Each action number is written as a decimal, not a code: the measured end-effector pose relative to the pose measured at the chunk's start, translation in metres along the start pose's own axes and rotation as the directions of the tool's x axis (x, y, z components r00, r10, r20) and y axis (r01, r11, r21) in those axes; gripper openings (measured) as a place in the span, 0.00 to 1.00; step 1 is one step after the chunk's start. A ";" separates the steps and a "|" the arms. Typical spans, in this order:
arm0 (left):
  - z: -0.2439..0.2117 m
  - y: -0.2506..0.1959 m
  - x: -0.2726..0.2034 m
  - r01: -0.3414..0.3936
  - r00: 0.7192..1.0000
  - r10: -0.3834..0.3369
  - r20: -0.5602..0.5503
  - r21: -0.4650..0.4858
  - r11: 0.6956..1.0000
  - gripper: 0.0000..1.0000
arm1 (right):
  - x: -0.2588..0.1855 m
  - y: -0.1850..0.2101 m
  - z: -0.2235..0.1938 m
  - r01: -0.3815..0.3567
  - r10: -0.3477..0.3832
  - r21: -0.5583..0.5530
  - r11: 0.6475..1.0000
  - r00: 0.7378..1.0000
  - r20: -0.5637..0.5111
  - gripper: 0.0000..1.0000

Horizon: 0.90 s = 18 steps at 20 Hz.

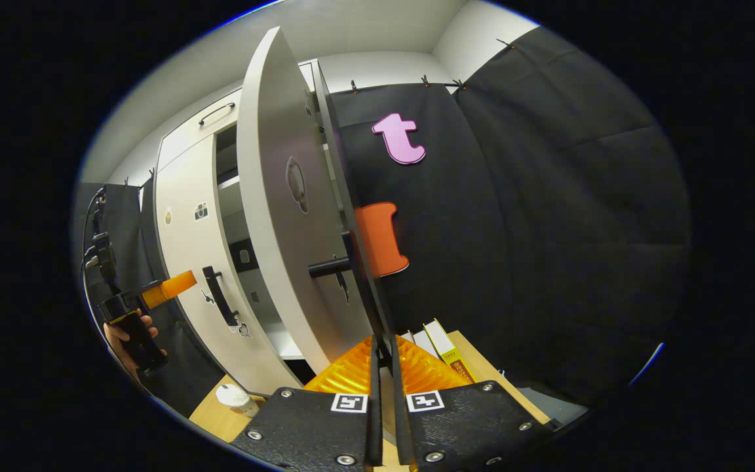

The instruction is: Open the right door of the double-door shoe cabinet with the right hand, and open the left door with the left hand.

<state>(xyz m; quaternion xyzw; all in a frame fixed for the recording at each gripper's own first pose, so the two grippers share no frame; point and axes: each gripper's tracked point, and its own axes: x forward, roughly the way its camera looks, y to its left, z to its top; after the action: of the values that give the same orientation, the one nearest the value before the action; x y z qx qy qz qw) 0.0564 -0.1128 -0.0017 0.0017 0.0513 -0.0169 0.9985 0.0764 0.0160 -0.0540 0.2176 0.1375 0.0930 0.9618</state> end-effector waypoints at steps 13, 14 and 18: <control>-0.015 -0.029 0.038 0.028 0.999 -0.027 -0.039 0.022 0.999 0.96 | -0.044 -0.068 0.018 0.202 -0.194 -0.088 0.976 0.977 0.088 0.43; -0.016 -0.030 0.042 0.026 0.999 -0.025 -0.044 0.022 0.999 0.96 | -0.045 -0.071 0.019 0.211 -0.203 -0.095 0.973 0.975 0.092 0.48; -0.023 -0.021 0.063 -0.024 0.998 0.026 -0.058 0.023 0.999 0.95 | -0.041 -0.084 0.025 0.230 -0.220 -0.092 0.969 0.970 0.106 0.70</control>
<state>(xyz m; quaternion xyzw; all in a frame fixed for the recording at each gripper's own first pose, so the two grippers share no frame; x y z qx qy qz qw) 0.1161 -0.1360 -0.0306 0.0142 0.0799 -0.0050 0.9967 0.0551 -0.0787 -0.0603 0.1544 0.1107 -0.0202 0.9816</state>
